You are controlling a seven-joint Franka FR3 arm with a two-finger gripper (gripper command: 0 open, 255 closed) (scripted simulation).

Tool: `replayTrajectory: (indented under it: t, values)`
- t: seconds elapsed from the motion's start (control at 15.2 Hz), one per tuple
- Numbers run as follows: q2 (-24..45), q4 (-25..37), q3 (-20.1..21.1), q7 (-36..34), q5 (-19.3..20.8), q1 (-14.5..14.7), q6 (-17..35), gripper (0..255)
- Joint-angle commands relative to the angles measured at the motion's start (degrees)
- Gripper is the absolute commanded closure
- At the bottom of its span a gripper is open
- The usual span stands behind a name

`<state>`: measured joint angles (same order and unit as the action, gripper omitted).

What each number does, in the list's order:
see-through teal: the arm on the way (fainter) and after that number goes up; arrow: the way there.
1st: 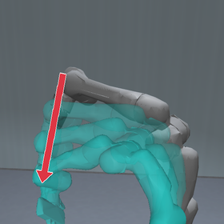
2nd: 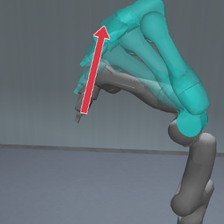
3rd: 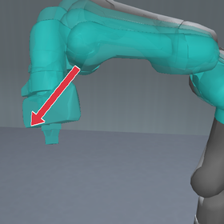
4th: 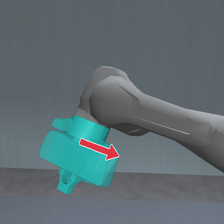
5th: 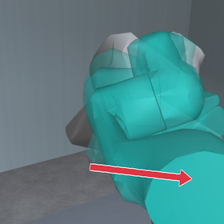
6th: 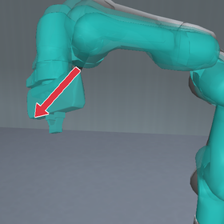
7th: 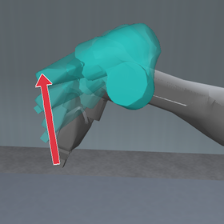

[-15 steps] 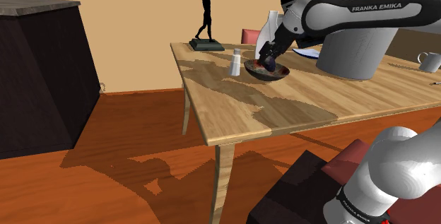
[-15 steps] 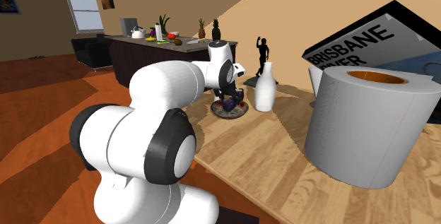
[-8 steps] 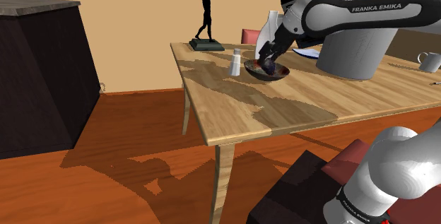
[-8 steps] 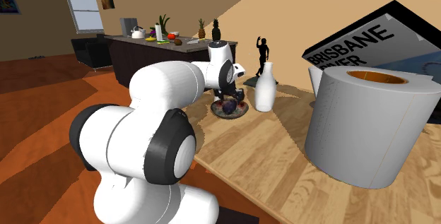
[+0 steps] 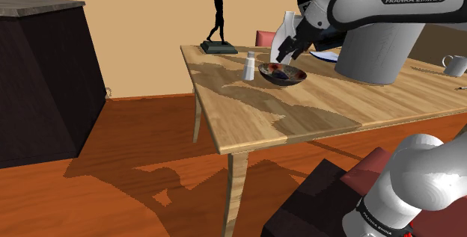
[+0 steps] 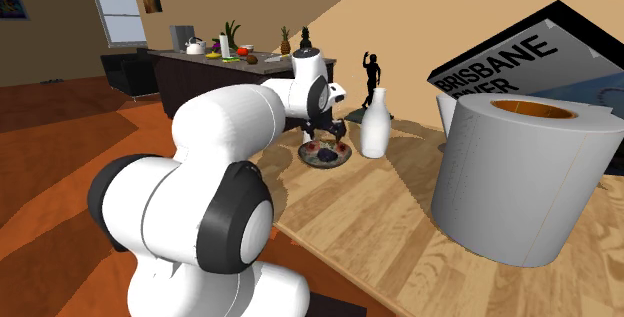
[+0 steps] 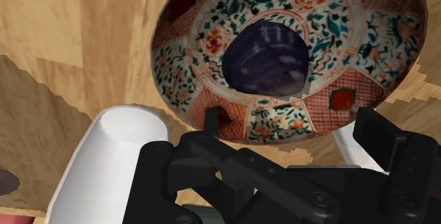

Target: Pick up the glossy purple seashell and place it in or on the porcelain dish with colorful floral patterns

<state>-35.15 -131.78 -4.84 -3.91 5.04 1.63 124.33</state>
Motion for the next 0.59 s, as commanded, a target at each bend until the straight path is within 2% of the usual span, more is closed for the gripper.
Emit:
replayTrajectory:
  t: [0.0,0.53]
  values:
    - [-1.19,2.09,0.26,0.0,-0.1,0.02,-3.38,0]
    - [-1.19,2.09,0.26,0.0,-0.1,0.02,-3.38,0]
